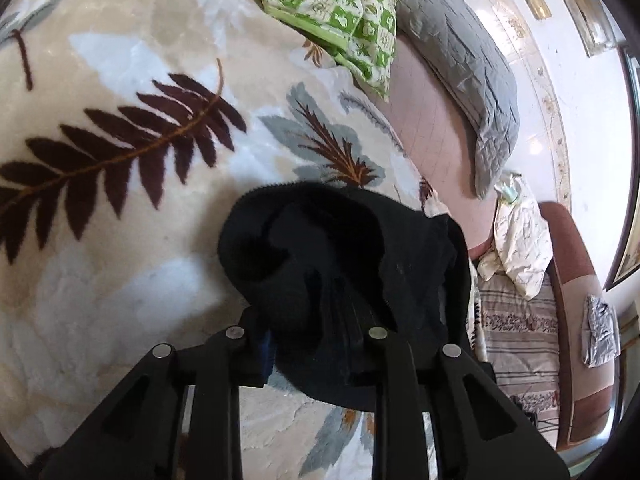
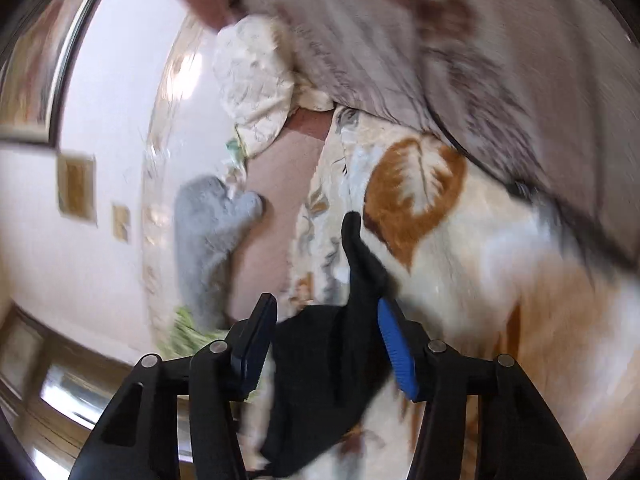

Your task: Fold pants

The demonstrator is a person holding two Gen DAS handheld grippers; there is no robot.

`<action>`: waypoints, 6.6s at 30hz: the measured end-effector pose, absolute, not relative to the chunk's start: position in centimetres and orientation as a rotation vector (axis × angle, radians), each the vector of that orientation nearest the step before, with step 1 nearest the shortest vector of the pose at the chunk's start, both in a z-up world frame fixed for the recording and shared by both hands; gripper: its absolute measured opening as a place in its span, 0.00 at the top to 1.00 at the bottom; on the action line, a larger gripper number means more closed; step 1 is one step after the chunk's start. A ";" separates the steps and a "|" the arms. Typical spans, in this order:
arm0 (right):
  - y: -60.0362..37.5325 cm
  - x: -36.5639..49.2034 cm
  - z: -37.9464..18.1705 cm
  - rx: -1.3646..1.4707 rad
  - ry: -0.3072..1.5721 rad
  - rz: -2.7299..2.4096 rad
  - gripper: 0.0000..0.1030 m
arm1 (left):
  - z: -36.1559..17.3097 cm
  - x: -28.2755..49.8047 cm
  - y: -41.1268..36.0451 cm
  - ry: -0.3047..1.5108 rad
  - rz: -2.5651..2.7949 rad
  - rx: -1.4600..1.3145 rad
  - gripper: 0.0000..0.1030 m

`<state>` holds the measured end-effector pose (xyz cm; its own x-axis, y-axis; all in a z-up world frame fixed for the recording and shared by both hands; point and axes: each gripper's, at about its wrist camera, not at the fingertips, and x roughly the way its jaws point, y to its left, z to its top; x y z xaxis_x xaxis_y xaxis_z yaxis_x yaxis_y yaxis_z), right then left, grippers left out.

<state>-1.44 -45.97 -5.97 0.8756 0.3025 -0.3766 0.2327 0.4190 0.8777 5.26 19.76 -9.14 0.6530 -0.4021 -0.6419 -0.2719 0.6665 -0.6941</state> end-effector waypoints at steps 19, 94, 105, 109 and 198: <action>-36.1 -5.3 -7.5 0.853 0.916 0.159 0.96 | -5.2 -6.0 32.5 0.856 0.061 -0.851 0.97; -30.4 4.6 -0.9 0.425 0.565 0.208 0.66 | -0.8 10.7 30.1 0.718 0.367 -0.145 0.71; -30.1 6.2 -6.1 0.950 0.785 0.614 0.43 | -4.6 2.2 19.4 0.765 -0.056 -0.185 0.48; -30.3 8.2 -8.2 0.734 0.905 0.234 0.51 | -7.8 2.1 19.9 0.827 -0.013 -0.246 0.48; -33.0 18.9 -7.0 0.467 1.019 0.187 0.94 | 0.1 11.7 25.8 0.763 -0.131 0.123 0.97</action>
<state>18.94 -33.03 -6.99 0.5188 0.3626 -0.7742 0.0644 0.8864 0.4584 11.74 25.80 0.11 0.7154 -0.0736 -0.6948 0.1628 0.9846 0.0633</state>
